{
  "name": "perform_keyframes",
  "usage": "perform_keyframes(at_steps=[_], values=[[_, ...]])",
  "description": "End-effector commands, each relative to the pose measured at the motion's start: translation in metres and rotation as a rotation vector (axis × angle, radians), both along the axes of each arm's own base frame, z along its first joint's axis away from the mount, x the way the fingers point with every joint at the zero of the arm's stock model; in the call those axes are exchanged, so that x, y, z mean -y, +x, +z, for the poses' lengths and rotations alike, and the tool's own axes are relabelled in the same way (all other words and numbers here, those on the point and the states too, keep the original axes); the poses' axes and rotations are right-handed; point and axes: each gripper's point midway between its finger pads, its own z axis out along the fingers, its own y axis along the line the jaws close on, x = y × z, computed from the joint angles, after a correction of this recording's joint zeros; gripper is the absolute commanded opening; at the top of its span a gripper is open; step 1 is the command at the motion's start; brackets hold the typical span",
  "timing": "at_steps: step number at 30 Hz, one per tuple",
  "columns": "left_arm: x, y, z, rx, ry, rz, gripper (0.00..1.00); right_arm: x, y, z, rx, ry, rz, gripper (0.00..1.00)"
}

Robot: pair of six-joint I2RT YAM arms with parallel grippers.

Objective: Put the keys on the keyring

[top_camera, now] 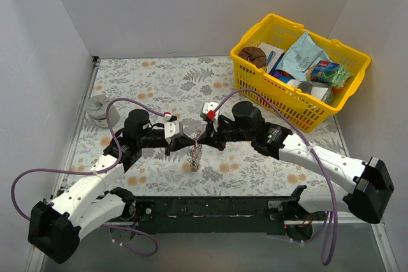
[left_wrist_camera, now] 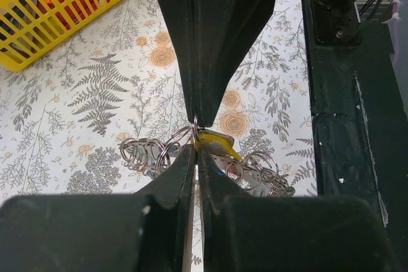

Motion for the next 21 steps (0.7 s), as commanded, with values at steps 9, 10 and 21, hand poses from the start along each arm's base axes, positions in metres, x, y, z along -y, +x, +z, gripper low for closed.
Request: perform_keyframes(at_steps=[9, 10, 21], values=[[0.004, -0.012, 0.025, 0.079, -0.059, -0.083, 0.0, -0.003, 0.024, 0.014, 0.016, -0.003, -0.128, 0.01], [0.005, -0.013, 0.026, 0.082, -0.06, -0.088, 0.0, -0.002, 0.024, 0.012, 0.014, -0.008, -0.135, 0.01], [0.004, -0.019, 0.03, 0.111, -0.078, -0.115, 0.0, 0.006, 0.035, 0.008, -0.011, -0.032, -0.23, 0.01]])
